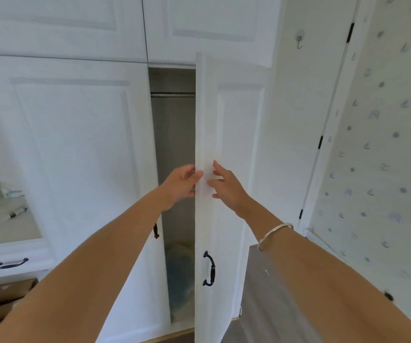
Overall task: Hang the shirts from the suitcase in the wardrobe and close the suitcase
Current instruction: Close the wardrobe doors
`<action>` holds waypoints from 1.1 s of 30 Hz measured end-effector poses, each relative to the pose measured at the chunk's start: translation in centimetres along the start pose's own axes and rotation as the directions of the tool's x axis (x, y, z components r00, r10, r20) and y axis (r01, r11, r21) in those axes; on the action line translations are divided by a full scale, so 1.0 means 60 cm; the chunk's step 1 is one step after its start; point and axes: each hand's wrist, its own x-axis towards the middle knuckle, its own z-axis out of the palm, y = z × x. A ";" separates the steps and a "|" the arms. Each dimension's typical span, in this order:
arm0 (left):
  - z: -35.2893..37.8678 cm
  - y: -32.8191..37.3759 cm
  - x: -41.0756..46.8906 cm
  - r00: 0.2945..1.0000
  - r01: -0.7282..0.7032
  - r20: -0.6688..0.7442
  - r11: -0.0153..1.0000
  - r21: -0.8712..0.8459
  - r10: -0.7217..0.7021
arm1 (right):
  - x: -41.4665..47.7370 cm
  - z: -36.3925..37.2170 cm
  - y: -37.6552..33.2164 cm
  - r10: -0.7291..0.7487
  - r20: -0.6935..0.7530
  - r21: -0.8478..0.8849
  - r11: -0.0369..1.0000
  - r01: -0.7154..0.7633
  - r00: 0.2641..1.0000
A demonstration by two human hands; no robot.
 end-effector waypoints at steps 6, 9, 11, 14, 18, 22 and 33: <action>-0.082 -0.046 0.066 0.964 0.073 -0.265 0.985 0.154 -0.030 | 0.092 0.091 0.008 -0.156 0.051 -0.380 0.910 0.164 0.986; -0.123 -0.058 0.096 0.935 0.104 -0.354 0.978 0.182 -0.033 | 0.130 0.121 0.026 -0.189 0.069 -0.483 0.853 0.199 0.980; -0.149 -0.063 0.115 0.901 0.150 -0.426 0.978 0.146 -0.075 | 0.151 0.140 0.033 -0.210 0.043 -0.572 0.796 0.196 0.977; -0.175 -0.069 0.145 0.931 0.210 -0.331 0.969 0.132 -0.157 | 0.186 0.167 0.035 -0.230 -0.017 -0.616 0.769 0.171 0.973; -0.191 -0.084 0.187 0.954 0.201 -0.233 0.979 0.039 -0.186 | 0.227 0.197 0.028 -0.171 -0.059 -0.610 0.786 0.100 0.984; -0.210 -0.106 0.222 0.958 0.199 -0.215 0.979 0.031 -0.188 | 0.263 0.196 0.023 -0.205 -0.089 -0.711 0.698 0.082 0.975; -0.225 -0.130 0.278 0.965 0.210 -0.186 0.971 0.115 -0.186 | 0.340 0.191 0.040 -0.189 -0.016 -0.804 0.587 0.100 0.982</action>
